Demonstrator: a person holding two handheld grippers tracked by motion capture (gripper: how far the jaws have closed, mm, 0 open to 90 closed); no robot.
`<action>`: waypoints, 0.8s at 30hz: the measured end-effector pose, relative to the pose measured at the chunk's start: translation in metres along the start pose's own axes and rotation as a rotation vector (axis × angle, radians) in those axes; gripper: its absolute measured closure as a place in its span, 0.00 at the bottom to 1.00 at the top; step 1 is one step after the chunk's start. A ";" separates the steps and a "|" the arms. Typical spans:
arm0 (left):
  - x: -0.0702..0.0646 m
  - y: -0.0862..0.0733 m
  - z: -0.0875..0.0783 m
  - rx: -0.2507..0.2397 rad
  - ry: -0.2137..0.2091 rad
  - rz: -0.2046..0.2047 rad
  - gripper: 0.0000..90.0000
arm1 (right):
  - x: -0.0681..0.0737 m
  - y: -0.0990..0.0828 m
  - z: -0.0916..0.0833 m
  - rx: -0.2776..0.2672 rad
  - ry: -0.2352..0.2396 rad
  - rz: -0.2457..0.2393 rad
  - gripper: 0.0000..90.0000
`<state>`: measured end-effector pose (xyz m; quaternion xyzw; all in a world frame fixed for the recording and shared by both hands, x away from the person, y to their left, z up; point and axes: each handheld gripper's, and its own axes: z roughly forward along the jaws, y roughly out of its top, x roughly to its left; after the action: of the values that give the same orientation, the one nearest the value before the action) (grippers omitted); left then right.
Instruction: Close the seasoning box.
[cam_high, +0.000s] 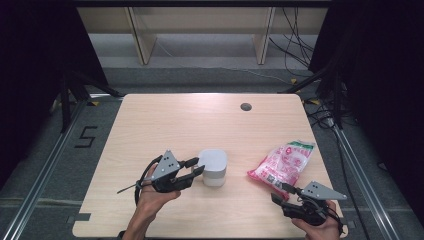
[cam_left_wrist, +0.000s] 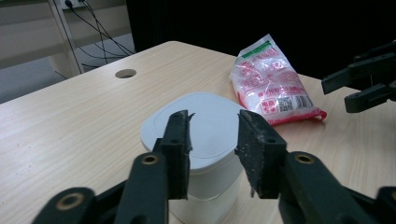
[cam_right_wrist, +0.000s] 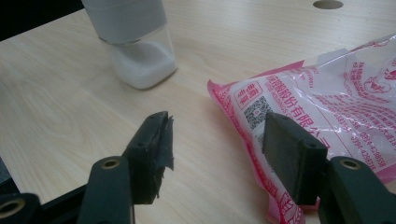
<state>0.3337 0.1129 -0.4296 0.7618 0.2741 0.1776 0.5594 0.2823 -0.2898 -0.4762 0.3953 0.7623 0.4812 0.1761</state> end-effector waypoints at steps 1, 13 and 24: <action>0.000 0.000 0.000 0.005 -0.001 0.012 0.66 | -0.001 0.000 0.000 -0.011 -0.006 -0.018 0.47; -0.017 -0.007 -0.005 0.051 0.027 -0.002 0.40 | 0.000 0.000 0.000 -0.002 0.003 0.012 0.45; -0.020 -0.020 -0.001 0.067 0.040 -0.032 0.35 | 0.003 0.000 0.000 -0.006 0.006 0.030 0.45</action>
<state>0.3129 0.1062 -0.4471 0.7719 0.3032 0.1742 0.5309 0.2806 -0.2878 -0.4762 0.4045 0.7554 0.4874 0.1679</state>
